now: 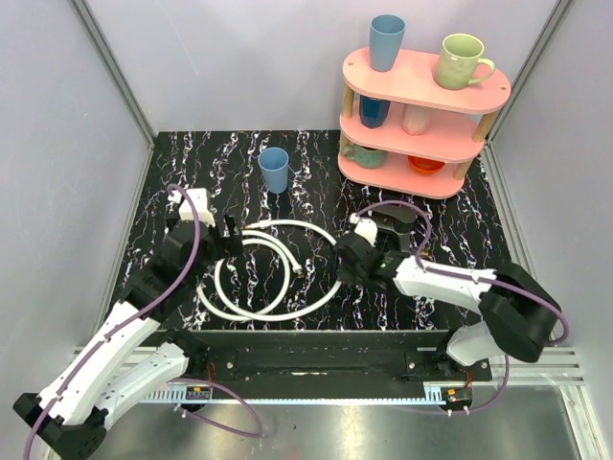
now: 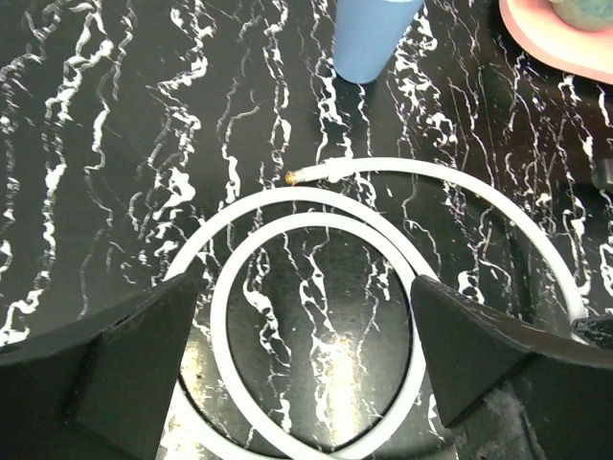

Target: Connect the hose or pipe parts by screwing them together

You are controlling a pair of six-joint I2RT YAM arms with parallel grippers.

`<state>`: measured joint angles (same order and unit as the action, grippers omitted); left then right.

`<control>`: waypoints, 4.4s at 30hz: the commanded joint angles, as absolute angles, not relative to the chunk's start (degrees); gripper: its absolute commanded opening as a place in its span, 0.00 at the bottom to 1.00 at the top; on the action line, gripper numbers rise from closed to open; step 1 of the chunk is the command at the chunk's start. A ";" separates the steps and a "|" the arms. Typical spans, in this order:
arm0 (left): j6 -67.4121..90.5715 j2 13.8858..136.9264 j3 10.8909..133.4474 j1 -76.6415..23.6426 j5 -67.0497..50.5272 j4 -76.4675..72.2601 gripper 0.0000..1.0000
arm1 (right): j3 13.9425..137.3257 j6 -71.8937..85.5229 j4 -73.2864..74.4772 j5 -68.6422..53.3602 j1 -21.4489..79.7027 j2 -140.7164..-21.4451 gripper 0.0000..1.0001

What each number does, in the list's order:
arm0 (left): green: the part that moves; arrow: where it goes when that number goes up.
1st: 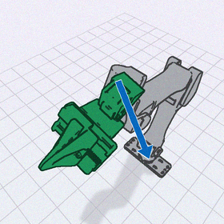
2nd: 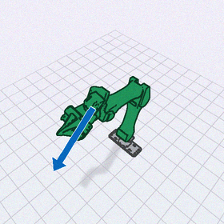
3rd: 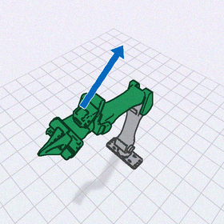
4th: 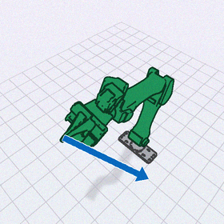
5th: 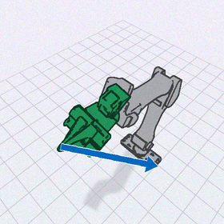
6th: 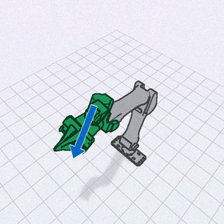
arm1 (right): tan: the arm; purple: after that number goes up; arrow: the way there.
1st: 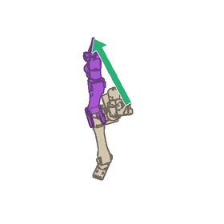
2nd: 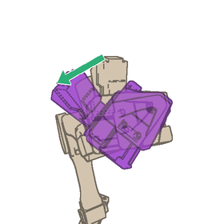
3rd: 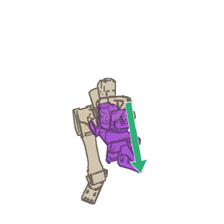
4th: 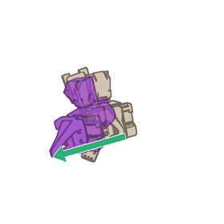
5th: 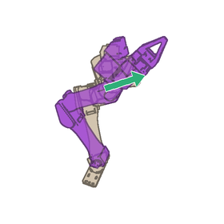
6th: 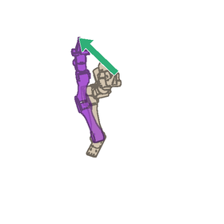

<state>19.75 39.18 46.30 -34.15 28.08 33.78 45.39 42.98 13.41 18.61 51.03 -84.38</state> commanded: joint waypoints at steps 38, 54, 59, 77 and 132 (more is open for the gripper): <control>25.75 41.92 46.50 -10.99 3.08 27.07 0.97 | 83.24 1.32 14.85 -0.35 39.11 -119.27 0.61; 35.68 47.09 46.93 -10.90 -4.75 26.72 0.95 | 78.84 0.88 11.60 4.39 40.43 -102.32 0.00; 40.67 51.94 49.57 -10.90 -7.03 24.70 0.95 | 76.73 0.35 12.30 3.78 42.01 -95.20 0.00; 56.59 53.88 40.70 -10.90 -16.87 -4.73 0.99 | 69.35 8.17 11.08 0.97 46.84 -82.80 0.00; 54.06 55.90 42.28 -11.34 -19.86 -3.51 0.00 | 48.78 15.91 2.02 2.90 47.37 -69.00 0.25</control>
<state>57.36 57.63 41.56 -11.62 -19.16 -0.89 47.86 15.20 2.81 3.18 47.40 -72.79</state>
